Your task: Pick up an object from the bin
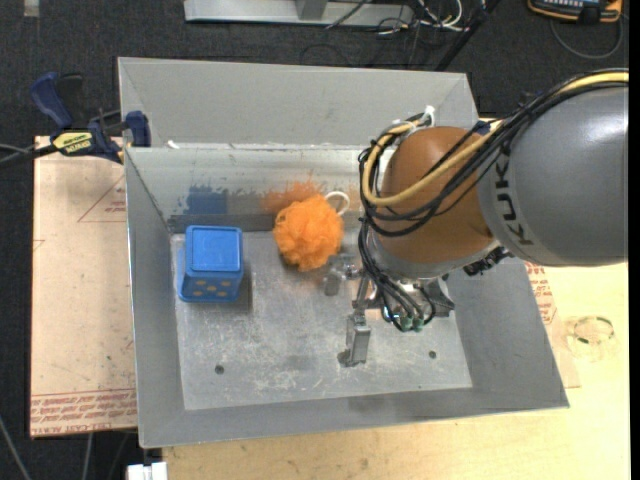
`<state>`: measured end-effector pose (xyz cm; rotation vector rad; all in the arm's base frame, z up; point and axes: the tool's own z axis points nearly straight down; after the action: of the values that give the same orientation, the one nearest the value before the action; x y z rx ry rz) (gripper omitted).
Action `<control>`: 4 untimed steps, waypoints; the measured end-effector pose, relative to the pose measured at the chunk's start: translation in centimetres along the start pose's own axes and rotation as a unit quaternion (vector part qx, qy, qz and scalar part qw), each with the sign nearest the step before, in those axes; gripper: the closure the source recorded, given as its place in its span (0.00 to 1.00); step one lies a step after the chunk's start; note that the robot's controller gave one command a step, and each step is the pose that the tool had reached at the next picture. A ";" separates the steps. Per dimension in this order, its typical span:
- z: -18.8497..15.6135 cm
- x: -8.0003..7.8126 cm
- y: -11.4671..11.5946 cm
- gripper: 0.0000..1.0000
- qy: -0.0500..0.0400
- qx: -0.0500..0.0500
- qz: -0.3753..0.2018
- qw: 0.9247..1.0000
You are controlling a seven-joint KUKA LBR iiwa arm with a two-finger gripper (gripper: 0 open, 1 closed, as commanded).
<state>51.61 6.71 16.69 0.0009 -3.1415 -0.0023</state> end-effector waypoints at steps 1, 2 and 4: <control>0.0 0.0 0.0 0.00 0.000 0.000 0.000 1.000; 0.0 0.0 0.0 0.00 0.000 0.000 0.001 1.000; 0.0 0.0 0.0 0.00 0.000 0.000 0.001 1.000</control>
Offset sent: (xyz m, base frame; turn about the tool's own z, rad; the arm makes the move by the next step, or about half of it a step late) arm 0.0000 0.0000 0.0000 0.0000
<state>51.62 6.68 16.69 -0.0018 -3.1416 -0.0025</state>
